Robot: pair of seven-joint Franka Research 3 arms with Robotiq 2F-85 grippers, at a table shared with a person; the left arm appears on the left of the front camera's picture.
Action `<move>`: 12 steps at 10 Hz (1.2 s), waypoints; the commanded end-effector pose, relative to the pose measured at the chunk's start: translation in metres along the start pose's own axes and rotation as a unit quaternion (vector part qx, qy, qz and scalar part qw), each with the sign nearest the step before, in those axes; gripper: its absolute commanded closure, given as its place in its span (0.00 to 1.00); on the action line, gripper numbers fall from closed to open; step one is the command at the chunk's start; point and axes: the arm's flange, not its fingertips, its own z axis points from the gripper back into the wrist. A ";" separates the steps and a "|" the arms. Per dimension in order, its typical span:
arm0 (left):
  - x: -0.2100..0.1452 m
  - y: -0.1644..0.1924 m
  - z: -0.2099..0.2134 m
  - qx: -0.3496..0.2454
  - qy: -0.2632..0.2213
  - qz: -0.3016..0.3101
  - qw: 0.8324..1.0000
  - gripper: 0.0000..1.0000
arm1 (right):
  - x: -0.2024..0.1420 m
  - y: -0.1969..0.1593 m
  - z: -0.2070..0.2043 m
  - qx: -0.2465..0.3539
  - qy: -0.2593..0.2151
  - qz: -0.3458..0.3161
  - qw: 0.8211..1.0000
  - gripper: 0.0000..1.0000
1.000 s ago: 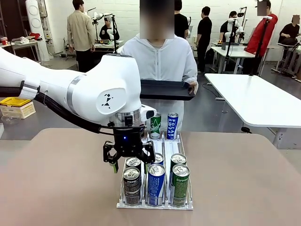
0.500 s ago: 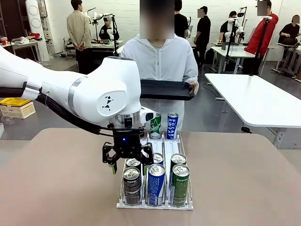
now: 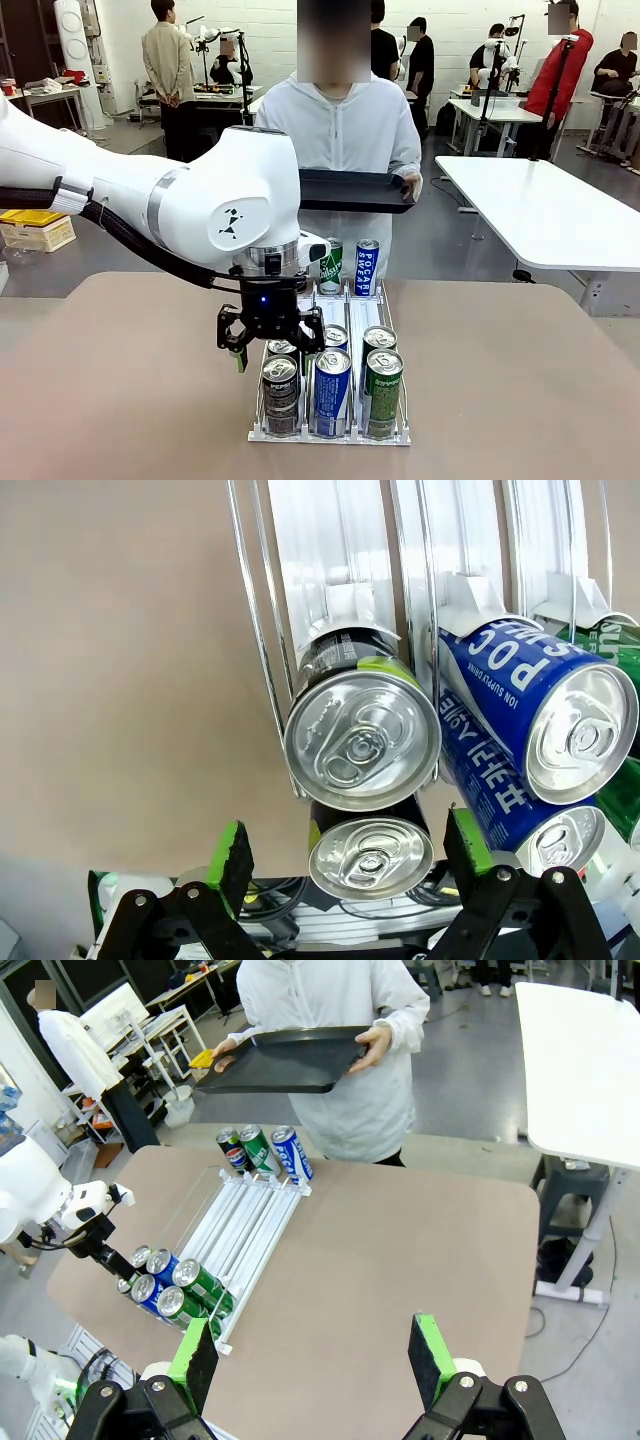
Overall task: Retrieve and hand over the desired beverage to the person.
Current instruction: Pick up a can of the same type that the person held from the Automatic Can Dispenser.
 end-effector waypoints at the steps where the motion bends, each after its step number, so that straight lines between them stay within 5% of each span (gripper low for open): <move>1: 0.001 -0.002 -0.001 0.009 -0.003 0.014 1.000 0.00 | -0.001 -0.001 -0.002 0.001 0.000 -0.001 1.000 0.00; 11: 0.004 0.002 -0.011 0.008 0.022 0.012 1.000 0.00 | -0.001 -0.001 -0.002 0.001 0.000 -0.001 1.000 0.00; 12: 0.003 0.003 -0.011 0.003 0.020 0.008 1.000 0.52 | -0.001 -0.001 -0.002 0.001 0.000 -0.001 1.000 0.00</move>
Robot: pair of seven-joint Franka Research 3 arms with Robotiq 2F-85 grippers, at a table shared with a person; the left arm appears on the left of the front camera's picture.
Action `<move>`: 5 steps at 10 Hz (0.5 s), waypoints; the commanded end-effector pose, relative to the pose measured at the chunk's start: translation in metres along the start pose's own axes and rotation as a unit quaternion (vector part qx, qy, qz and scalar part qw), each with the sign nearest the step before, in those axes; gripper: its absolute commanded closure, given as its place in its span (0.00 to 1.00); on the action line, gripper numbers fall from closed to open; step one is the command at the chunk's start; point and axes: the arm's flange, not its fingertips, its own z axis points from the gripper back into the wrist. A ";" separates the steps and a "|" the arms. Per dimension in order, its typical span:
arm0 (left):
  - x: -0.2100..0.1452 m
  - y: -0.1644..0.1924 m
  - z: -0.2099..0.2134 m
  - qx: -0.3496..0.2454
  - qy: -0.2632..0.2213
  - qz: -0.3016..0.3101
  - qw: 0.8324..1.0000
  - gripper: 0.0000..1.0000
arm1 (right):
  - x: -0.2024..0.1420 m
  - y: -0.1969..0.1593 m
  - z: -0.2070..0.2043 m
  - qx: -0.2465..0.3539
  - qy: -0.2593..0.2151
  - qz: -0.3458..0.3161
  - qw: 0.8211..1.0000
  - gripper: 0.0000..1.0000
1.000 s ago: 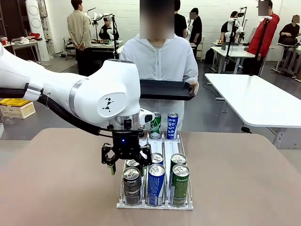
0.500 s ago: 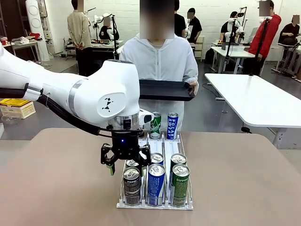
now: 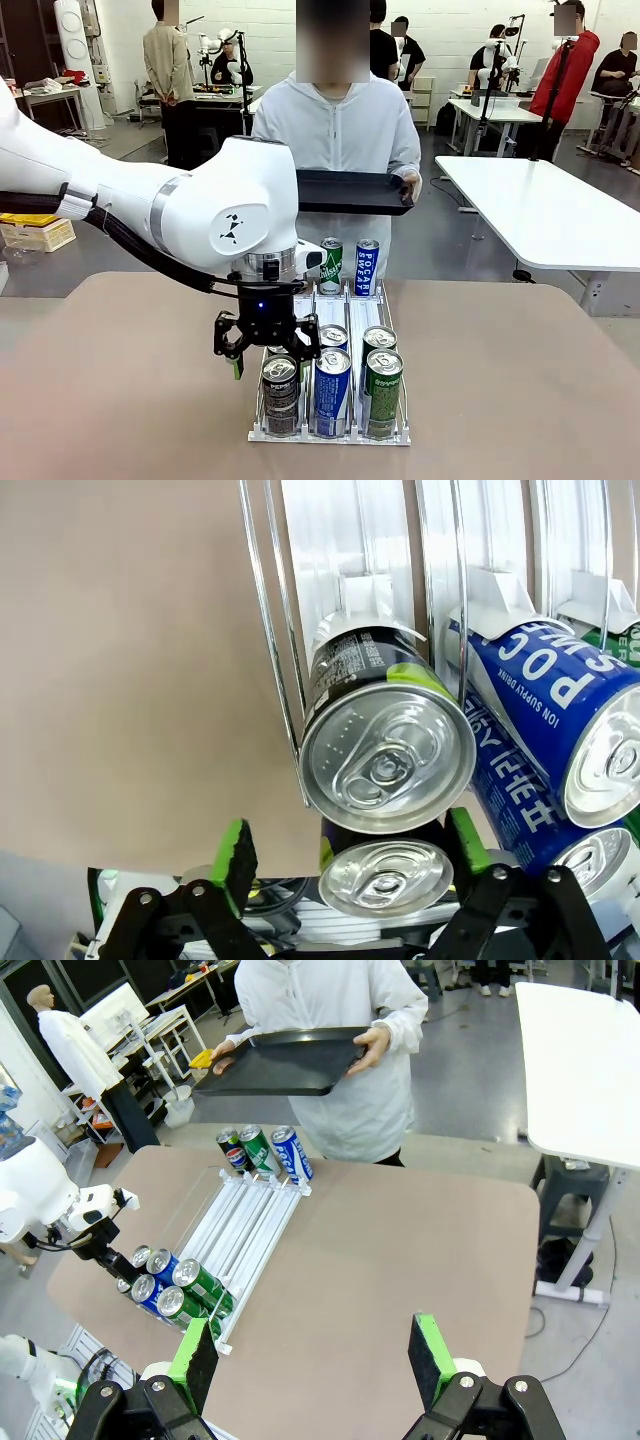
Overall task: Retrieve and hand over the desired beverage to the person.
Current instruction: Pick up a can of the same type that the person held from the Automatic Can Dispenser.
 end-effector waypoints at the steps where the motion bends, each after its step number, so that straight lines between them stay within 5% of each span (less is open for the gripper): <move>1: -0.002 -0.001 0.003 -0.004 0.004 0.004 1.000 0.60 | -0.001 -0.001 -0.002 0.001 0.000 -0.001 1.000 0.00; 2: -0.002 0.000 0.003 -0.005 0.006 0.007 1.000 1.00 | -0.001 -0.001 -0.002 0.001 0.000 -0.001 1.000 0.00; 4: -0.002 0.000 0.003 -0.007 0.009 0.007 1.000 1.00 | -0.001 -0.001 -0.002 0.001 0.000 -0.001 1.000 0.00; 5: -0.002 0.000 0.002 -0.007 0.010 0.007 1.000 0.86 | -0.001 -0.001 -0.002 0.001 0.000 -0.001 1.000 0.00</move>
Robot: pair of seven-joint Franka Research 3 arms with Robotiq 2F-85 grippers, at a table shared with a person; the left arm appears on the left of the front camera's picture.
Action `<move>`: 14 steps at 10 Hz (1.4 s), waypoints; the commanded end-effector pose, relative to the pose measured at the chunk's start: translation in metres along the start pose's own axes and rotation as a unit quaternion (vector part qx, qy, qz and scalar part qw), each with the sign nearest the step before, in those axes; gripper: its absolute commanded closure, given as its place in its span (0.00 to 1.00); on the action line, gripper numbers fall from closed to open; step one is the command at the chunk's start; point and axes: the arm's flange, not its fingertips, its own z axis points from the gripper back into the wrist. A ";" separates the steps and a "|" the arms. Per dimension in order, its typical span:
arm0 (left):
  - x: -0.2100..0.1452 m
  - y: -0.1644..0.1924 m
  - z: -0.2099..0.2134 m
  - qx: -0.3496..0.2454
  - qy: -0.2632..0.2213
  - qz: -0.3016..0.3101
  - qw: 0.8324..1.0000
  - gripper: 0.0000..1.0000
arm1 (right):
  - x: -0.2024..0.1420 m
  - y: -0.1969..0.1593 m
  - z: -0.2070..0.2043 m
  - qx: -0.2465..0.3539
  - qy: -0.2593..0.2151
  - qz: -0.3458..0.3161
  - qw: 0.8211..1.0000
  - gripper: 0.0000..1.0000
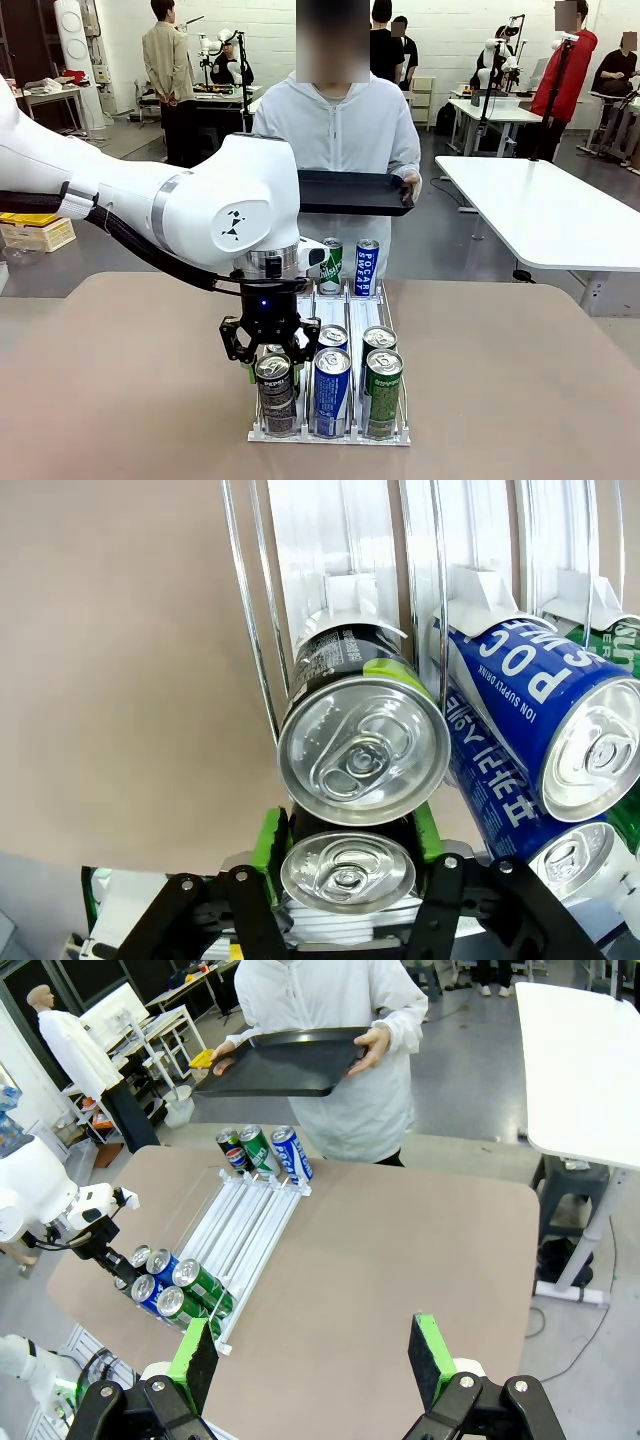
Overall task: Retrieve and hand over the desired beverage to the person.
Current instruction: Pick up a can of the same type that the person held from the Automatic Can Dispenser.
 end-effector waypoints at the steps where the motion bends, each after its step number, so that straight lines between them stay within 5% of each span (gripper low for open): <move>1: -0.001 0.004 -0.001 0.002 0.010 0.005 1.000 0.94 | -0.001 -0.001 -0.002 0.001 0.000 -0.001 1.000 0.00; 6: -0.020 -0.007 0.033 0.003 -0.009 -0.030 1.000 1.00 | -0.001 -0.001 -0.002 0.001 0.000 -0.001 1.000 0.00; 8: -0.040 -0.023 0.097 0.045 -0.025 -0.027 0.998 1.00 | -0.001 -0.001 -0.002 0.001 0.000 -0.001 1.000 0.00; 14: -0.036 -0.047 0.289 0.038 -0.106 0.051 0.992 1.00 | -0.001 -0.001 -0.002 0.001 0.000 -0.001 1.000 0.00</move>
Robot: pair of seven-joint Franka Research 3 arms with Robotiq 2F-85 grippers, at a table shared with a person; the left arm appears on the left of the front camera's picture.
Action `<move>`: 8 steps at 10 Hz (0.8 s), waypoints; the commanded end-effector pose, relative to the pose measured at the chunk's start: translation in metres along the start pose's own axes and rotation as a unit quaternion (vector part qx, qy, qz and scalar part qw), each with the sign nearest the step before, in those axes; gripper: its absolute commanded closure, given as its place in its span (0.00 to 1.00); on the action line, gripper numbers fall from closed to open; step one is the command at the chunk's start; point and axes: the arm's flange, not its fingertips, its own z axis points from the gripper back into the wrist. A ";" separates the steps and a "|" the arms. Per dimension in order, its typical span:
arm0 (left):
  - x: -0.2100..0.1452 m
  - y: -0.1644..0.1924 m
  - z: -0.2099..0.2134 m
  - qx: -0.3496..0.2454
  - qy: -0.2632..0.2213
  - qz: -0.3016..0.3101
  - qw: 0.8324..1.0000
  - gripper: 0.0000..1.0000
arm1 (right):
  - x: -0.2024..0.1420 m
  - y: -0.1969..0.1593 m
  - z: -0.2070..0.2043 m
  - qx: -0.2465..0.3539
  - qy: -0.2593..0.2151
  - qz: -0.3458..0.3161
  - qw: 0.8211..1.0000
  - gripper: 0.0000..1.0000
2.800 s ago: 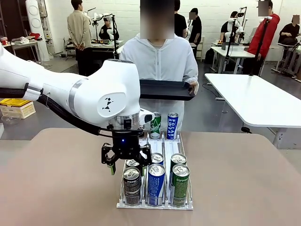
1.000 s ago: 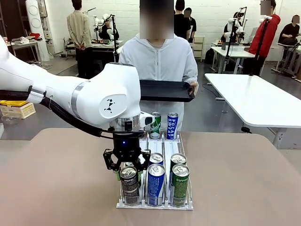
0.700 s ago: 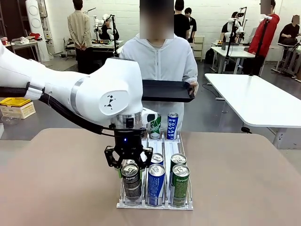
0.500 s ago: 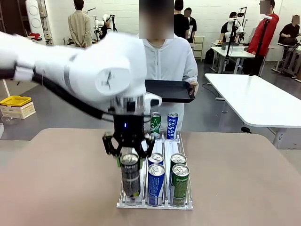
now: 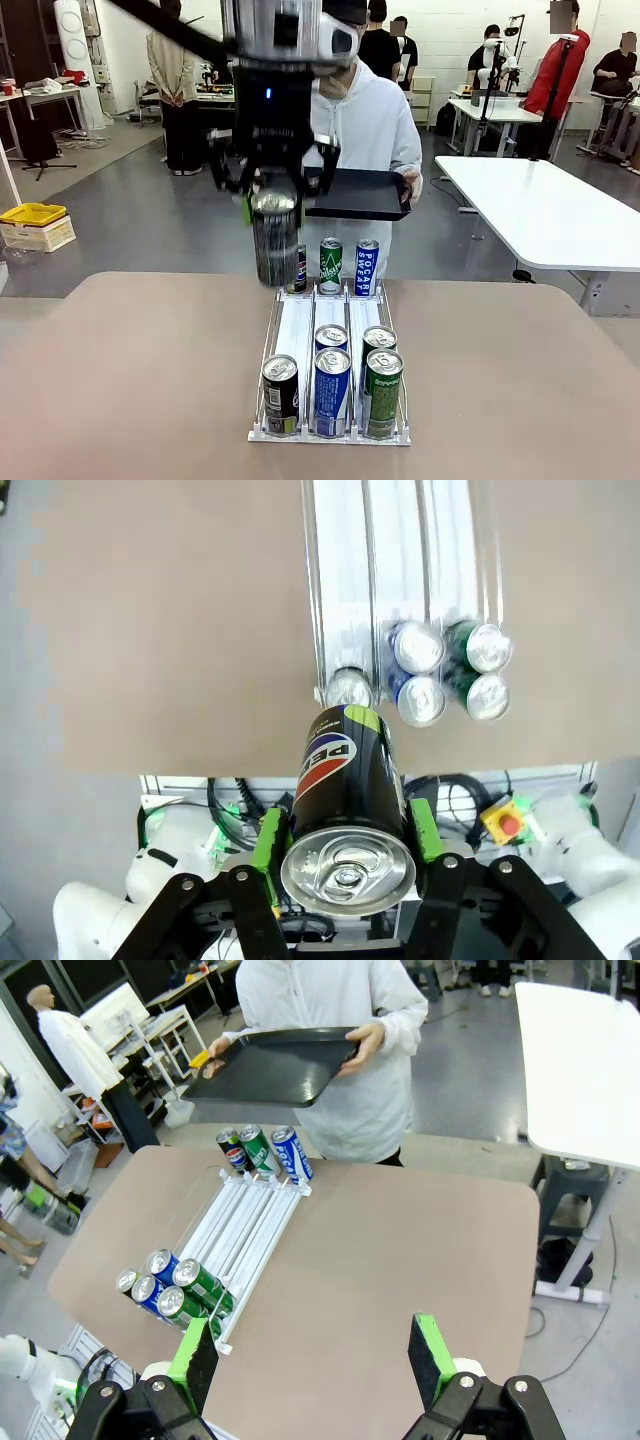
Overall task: Retrieve and hand over the desired beverage to the person.
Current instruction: Pick up a can of the same type that the person held from the Automatic Can Dispenser.
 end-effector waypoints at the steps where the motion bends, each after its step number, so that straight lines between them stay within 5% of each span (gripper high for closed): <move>1: 0.034 -0.007 0.032 -0.016 -0.011 0.036 0.999 1.00 | -0.001 -0.001 -0.002 0.001 0.000 -0.001 1.000 0.00; 5: 0.126 0.027 0.034 -0.037 0.017 0.069 0.997 1.00 | -0.001 -0.001 -0.002 0.001 0.000 -0.001 1.000 0.00; 8: 0.135 0.033 0.025 -0.050 0.038 0.063 0.996 1.00 | -0.001 -0.001 -0.002 0.001 0.000 -0.001 1.000 0.00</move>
